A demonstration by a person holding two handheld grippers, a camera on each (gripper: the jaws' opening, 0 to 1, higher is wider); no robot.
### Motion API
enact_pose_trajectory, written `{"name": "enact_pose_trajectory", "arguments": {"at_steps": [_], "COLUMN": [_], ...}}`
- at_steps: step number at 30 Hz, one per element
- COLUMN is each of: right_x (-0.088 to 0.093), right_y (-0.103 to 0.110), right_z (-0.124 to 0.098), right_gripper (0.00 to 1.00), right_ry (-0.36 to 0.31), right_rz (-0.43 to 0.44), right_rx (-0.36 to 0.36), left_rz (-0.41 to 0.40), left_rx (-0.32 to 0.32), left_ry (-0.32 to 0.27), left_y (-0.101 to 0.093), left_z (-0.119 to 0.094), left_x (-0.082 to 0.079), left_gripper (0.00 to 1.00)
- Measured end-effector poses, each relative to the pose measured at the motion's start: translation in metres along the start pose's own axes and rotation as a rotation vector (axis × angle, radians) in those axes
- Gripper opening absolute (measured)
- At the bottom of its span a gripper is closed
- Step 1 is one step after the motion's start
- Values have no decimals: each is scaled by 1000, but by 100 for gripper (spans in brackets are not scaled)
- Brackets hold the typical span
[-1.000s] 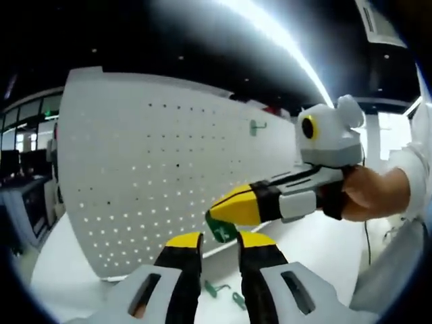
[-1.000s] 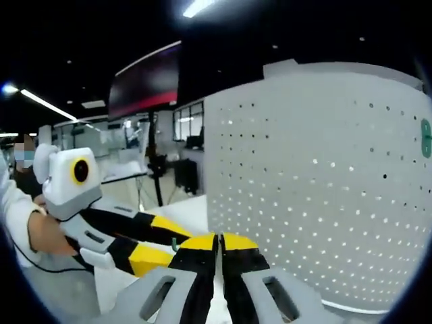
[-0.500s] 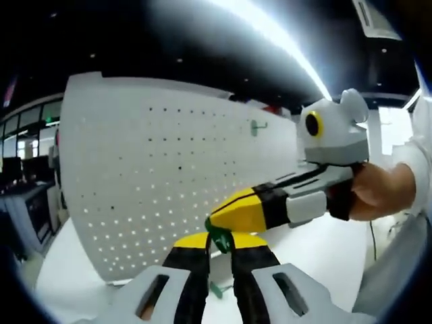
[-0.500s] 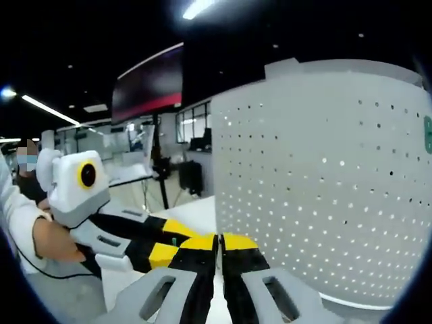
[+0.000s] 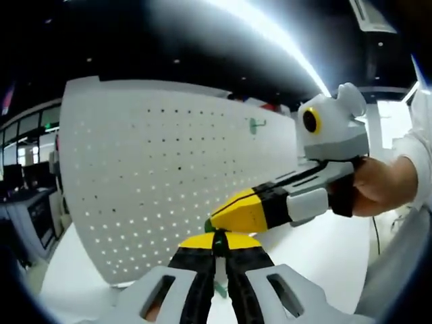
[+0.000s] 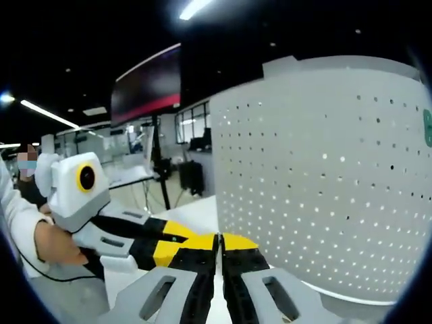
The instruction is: Insert the hook assembly into the mounting plate slot until the hook locks in place.
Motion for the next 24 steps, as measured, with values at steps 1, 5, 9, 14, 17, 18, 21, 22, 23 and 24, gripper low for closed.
{"name": "enact_pose_trajectory", "arguments": {"at_steps": [1, 5, 9, 14, 17, 18, 21, 22, 23, 24], "right_x": [0, 0, -1, -1, -1, -1, -1, -2, -3, -3], "right_y": [0, 0, 2, 2, 1, 1, 0, -1, -1, -2], "right_z": [0, 0, -1, 0, 1, 1, 0, 0, -1, -2], "right_gripper": [0, 0, 0, 0, 0, 0, 0, 1, 1, 2], "right_ry": [2, 4, 2, -2, -4, -4, -4, -6, -7, -10], "right_rz": [5, 2, -4, -10, -13, -12, -20, -23, -25, -26], "right_rx": [0, 1, -1, -3, -4, -4, 1, 4, 7, 9], "left_rz": [-5, -1, 1, -7, -7, -9, -8, -7, -8, -9], "left_rx": [2, 1, 0, -2, -3, -4, -3, -5, -5, -6], "left_ry": [1, 2, 1, 4, 4, 5, 5, 7, 8, 9], "left_y": [0, -1, 0, 0, 0, 0, 0, 0, 0, 0], "left_z": [0, 0, 0, 1, 0, 1, 0, 1, 0, 0], "left_x": [1, 1, 0, 2, 2, 2, 2, 2, 2, 3], "left_gripper": [4, 4, 4, 4, 4, 4, 4, 4, 4, 4]}}
Point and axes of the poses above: the point that each gripper's makers call its tool centre point, and the gripper's own axes: z roughly forward along the fingers, y roughly to its left, x roughly out of its underside, the point moved 1 cm from there along -z, roughly backward along the fingers, and after that the axes turned 2 degrees about x, right-handed, at the moved point
